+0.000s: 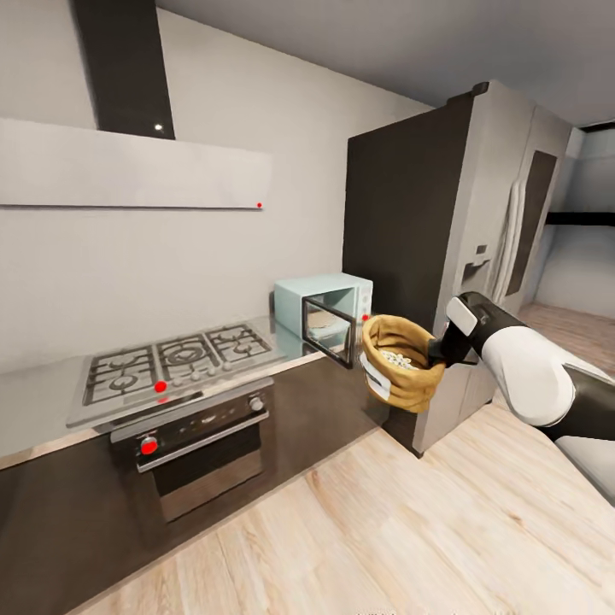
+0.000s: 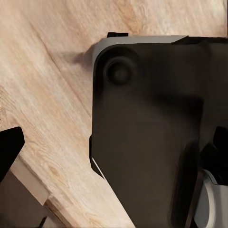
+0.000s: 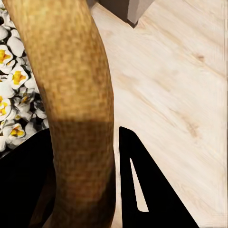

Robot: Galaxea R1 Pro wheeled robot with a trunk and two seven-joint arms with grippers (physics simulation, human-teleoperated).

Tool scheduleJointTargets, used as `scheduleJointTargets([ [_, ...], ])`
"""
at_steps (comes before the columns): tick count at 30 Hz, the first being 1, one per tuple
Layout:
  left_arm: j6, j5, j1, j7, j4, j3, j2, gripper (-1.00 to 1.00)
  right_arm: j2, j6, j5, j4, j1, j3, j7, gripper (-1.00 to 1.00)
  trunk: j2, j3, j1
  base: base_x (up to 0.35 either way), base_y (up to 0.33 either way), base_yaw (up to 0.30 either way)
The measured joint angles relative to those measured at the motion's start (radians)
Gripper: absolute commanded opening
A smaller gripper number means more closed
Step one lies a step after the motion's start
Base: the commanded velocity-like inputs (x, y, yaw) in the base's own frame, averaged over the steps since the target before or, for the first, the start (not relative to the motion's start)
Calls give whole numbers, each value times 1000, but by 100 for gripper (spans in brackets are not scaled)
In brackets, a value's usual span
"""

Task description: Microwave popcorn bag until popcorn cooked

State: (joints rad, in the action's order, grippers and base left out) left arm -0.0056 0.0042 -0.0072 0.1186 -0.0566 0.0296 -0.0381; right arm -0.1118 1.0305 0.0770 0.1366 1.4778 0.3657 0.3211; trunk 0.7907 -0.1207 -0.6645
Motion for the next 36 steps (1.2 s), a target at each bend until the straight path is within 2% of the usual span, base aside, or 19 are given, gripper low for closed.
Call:
scheduleJointTargets([
  [11,0,0,0,0,0,0,0,100,1,0,1,-6,0,-2,0,-100,0,0,0,190,-167,-239],
  [36,1,0,0,-2,0,0,0,100,1,0,0,-16,0,-2,0,-100,0,-8,0,234,-210,25],
])
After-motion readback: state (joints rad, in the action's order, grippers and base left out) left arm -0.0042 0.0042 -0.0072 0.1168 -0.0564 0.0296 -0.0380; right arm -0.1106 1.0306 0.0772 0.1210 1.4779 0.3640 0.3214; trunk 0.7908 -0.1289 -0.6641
